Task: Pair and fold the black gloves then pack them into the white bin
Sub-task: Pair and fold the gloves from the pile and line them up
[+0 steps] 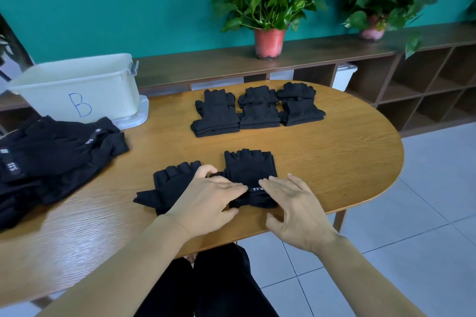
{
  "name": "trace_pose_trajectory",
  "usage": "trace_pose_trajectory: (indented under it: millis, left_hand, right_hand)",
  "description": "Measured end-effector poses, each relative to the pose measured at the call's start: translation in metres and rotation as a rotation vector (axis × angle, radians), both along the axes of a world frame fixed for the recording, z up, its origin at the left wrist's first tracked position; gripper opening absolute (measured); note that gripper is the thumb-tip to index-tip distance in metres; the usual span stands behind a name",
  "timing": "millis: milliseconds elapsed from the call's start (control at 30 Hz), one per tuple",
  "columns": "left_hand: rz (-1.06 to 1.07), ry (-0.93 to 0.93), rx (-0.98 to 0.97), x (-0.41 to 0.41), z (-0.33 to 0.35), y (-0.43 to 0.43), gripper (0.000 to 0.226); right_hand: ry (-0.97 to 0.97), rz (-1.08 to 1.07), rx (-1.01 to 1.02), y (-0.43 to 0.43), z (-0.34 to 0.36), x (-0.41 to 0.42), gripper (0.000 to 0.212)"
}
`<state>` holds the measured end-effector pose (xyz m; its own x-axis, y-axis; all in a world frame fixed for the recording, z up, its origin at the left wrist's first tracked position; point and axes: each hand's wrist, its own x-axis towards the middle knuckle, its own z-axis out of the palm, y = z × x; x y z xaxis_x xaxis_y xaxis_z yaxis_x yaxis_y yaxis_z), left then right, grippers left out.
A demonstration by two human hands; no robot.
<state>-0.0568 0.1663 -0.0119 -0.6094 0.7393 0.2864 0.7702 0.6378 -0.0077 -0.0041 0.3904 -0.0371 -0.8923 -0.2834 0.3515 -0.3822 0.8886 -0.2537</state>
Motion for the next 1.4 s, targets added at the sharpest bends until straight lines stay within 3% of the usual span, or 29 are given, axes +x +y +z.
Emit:
trace_pose_trajectory:
  millis: [167,333,400,567,733,800,833,900,967,1033,1133,1400]
  left_hand:
    - [0.016,0.014,0.063,-0.006,-0.002,0.004,0.039]
    - [0.093,-0.027,0.323,-0.003,-0.006,0.009,0.028]
    - [0.098,-0.072,0.370,0.002,-0.007,0.009,0.031]
    - [0.149,-0.140,0.219,0.009,-0.011,0.004,0.059]
    - [0.298,-0.128,0.361,-0.003,-0.007,0.014,0.029]
    - [0.376,-0.202,0.429,-0.011,-0.007,0.019,0.036]
    - [0.388,-0.227,0.456,-0.012,-0.003,0.022,0.038]
    - [0.411,-0.249,0.454,-0.020,-0.003,0.025,0.012]
    - [0.444,-0.277,0.469,-0.025,-0.001,0.030,0.020]
    - [0.474,-0.261,0.482,-0.033,-0.003,0.032,0.014]
    - [0.551,-0.284,0.477,-0.044,-0.008,0.037,0.031]
    - [0.715,-0.239,0.419,-0.050,-0.010,0.052,0.043]
  right_hand:
    - [0.005,-0.008,-0.033,0.000,-0.001,-0.005,0.064]
    - [0.029,-0.006,-0.132,0.003,-0.001,-0.010,0.072]
    - [0.055,-0.025,-0.194,0.003,-0.002,-0.012,0.063]
    - [0.042,-0.124,-0.338,0.003,-0.004,-0.013,0.038]
    - [0.033,-0.183,-0.434,-0.002,0.003,-0.020,0.031]
    - [0.027,-0.242,-0.457,-0.003,0.007,-0.024,0.034]
    - [0.022,-0.276,-0.462,-0.003,0.008,-0.028,0.034]
    - [0.009,-0.330,-0.469,-0.004,0.011,-0.035,0.036]
    - [0.010,-0.351,-0.463,-0.006,0.014,-0.042,0.038]
    - [-0.024,-0.384,-0.446,-0.007,0.017,-0.049,0.042]
    - [-0.057,-0.457,-0.420,-0.010,0.020,-0.059,0.046]
    - [-0.103,-0.611,-0.298,-0.021,0.018,-0.072,0.040]
